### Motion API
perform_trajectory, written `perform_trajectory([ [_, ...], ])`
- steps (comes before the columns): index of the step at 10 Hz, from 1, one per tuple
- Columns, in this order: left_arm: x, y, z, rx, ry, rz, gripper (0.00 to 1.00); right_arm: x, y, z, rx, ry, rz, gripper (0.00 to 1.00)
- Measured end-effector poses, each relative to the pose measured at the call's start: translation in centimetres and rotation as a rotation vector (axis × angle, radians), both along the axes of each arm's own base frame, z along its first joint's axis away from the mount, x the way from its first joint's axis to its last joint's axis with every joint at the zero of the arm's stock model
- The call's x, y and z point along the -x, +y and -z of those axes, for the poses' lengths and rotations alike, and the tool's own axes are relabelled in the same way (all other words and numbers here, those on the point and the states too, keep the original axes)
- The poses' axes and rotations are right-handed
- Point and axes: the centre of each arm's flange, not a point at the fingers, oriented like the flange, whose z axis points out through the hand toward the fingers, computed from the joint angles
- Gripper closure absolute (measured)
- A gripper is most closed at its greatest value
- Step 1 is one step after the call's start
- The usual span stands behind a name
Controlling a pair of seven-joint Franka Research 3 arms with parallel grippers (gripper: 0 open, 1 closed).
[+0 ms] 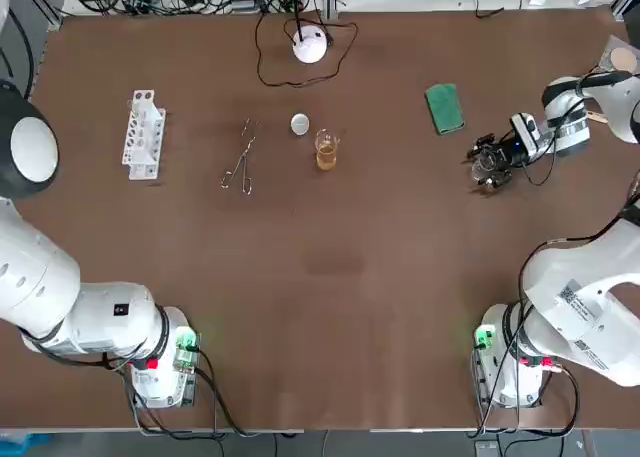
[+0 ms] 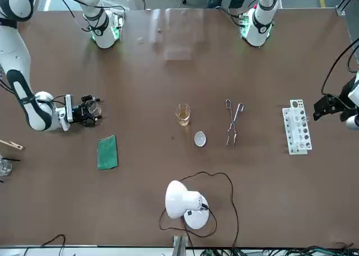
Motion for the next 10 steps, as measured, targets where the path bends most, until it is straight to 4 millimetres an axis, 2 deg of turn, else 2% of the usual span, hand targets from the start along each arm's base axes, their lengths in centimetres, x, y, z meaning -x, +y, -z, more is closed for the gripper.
perform_trajectory([
  [1, 0.0, 0.0, 0.0, 0.0, 0.0, 0.0, 0.0, 0.0, 0.0, -0.1, -0.005, 0.001, -0.002, 0.0],
  [5, 0.0, 0.0, 0.0, 0.0, 0.0, 0.0, 0.0, -0.1, -0.1, -0.6, -0.032, 0.006, -0.012, 0.0],
  [10, 0.0, 0.0, 0.0, 0.0, 0.001, 0.0, 0.0, -1.3, -1.9, -1.4, -0.012, -0.01, 0.005, 0.0],
])
